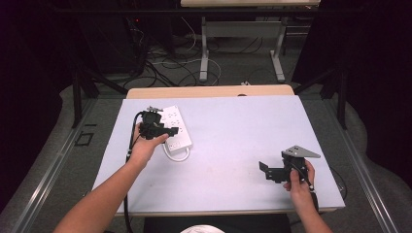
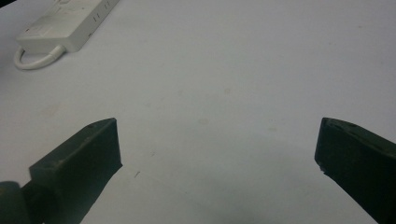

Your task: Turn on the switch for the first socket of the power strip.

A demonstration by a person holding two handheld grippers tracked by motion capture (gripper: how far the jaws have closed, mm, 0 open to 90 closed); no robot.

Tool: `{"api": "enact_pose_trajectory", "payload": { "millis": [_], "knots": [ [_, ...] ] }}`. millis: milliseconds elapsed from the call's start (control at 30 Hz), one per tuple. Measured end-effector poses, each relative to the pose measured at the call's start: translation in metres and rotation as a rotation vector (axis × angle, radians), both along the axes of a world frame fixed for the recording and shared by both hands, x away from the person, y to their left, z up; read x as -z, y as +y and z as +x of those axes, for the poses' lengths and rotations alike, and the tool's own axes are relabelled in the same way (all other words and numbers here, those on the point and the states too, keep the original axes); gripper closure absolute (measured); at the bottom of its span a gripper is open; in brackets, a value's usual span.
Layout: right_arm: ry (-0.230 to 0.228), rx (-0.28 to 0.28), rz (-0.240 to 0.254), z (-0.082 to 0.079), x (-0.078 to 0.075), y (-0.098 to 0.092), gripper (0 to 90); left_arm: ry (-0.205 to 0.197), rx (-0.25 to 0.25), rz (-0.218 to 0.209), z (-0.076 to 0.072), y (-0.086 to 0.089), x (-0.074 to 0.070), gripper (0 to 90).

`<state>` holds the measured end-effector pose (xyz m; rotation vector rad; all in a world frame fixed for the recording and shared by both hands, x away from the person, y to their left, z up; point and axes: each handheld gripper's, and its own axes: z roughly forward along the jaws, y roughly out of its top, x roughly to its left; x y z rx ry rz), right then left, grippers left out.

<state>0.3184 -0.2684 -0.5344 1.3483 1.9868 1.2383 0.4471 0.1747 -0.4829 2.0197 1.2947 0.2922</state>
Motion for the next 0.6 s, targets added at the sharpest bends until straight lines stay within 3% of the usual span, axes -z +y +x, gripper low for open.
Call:
{"api": "enact_pose_trajectory", "payload": {
  "millis": [233, 600],
  "knots": [
    [0.004, -0.007, -0.001, 0.0, 0.0, 0.0, 0.0, -0.028, -0.007, -0.025, -0.007, 0.004, -0.002, 30.0],
    [0.004, -0.008, -0.001, 0.0, 0.0, 0.0, 0.0, -0.016, -0.014, -0.113, -0.018, 0.01, -0.005, 15.0]
  ]
}}
